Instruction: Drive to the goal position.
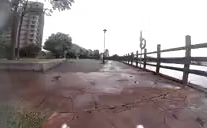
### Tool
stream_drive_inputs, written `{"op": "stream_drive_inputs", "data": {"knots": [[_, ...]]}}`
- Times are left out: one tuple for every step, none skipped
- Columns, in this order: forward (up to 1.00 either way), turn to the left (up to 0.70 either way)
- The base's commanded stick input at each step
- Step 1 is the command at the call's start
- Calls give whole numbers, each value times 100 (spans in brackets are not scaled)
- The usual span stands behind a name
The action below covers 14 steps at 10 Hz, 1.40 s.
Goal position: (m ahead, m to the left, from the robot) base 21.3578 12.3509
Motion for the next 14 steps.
{"op": "stream_drive_inputs", "data": {"knots": [[85,1],[85,1],[85,1],[85,1],[85,1],[85,1],[85,1],[85,1],[85,1],[85,21],[85,18],[85,5],[85,1],[85,1]]}}
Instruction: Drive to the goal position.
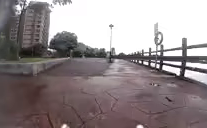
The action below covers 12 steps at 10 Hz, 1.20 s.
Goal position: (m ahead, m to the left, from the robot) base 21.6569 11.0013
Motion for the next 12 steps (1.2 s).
{"op": "stream_drive_inputs", "data": {"knots": [[85,1],[85,1],[85,1],[85,1],[85,1],[85,1],[85,1],[85,1],[85,1],[85,1],[85,1],[85,1]]}}
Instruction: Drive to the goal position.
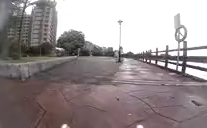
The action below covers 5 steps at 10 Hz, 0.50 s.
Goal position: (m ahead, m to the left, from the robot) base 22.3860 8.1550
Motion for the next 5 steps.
{"op": "stream_drive_inputs", "data": {"knots": [[85,1],[85,1],[85,1],[85,1],[85,1]]}}
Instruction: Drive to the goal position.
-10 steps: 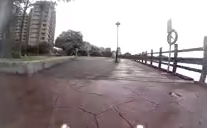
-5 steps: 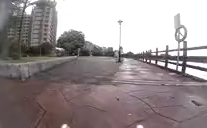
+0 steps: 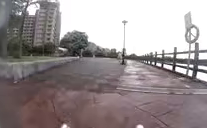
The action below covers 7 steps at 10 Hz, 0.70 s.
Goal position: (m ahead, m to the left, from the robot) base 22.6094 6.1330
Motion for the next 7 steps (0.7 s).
{"op": "stream_drive_inputs", "data": {"knots": [[85,1],[85,1],[85,1],[85,1],[85,1],[85,1],[85,1]]}}
